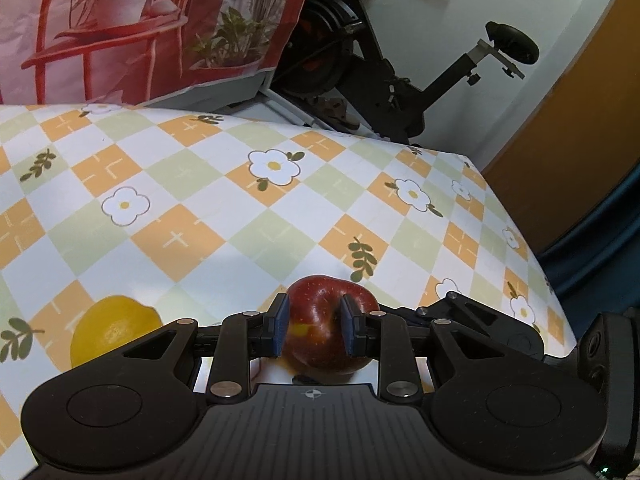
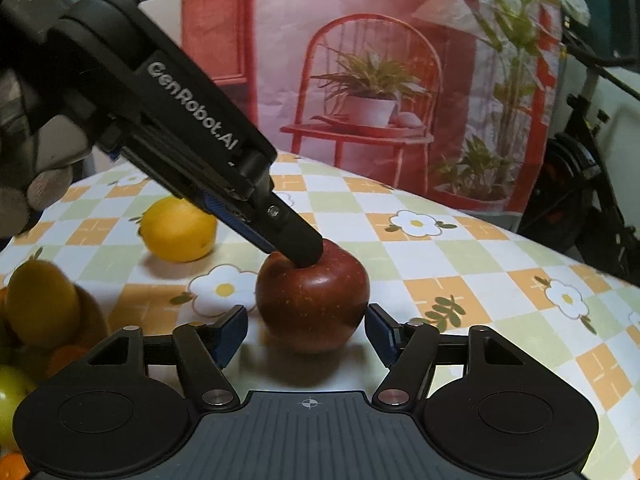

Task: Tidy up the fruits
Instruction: 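Reach both grippers toward the remaining red apple beside the lemon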

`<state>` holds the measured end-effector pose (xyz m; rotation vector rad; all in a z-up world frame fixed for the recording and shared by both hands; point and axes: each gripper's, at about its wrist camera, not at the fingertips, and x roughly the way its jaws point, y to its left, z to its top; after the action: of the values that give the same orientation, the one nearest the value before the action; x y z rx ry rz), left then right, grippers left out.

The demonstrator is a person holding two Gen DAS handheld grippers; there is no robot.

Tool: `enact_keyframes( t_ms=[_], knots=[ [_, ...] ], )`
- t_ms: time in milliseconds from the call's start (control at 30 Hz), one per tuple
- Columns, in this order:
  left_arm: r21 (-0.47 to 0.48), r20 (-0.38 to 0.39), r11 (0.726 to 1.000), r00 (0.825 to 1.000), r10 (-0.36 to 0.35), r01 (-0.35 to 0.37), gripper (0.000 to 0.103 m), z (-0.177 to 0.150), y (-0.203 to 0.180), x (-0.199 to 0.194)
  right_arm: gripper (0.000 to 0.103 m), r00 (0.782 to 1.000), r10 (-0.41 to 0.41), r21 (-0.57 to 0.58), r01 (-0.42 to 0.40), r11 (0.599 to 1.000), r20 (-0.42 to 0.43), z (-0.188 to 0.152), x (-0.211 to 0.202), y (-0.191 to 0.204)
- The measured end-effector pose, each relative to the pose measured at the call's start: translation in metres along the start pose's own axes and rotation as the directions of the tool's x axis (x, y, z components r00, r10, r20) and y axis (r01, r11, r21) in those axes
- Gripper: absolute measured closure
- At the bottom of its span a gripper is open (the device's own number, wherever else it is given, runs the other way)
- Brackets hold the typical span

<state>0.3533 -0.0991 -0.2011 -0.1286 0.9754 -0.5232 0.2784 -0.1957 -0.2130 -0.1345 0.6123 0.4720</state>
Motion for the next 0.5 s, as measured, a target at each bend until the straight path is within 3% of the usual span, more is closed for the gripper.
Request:
enact_keyframes(
  t_ms=[500],
  knots=[
    [-0.007,-0.004,1.000,1.000,-0.015,0.015,0.073,0.0022,0.0036,0.0024,0.049,1.000,0.000,0.058,0.000,0.998,0.002,-0.0038,0.0002,-0.0088]
  ],
)
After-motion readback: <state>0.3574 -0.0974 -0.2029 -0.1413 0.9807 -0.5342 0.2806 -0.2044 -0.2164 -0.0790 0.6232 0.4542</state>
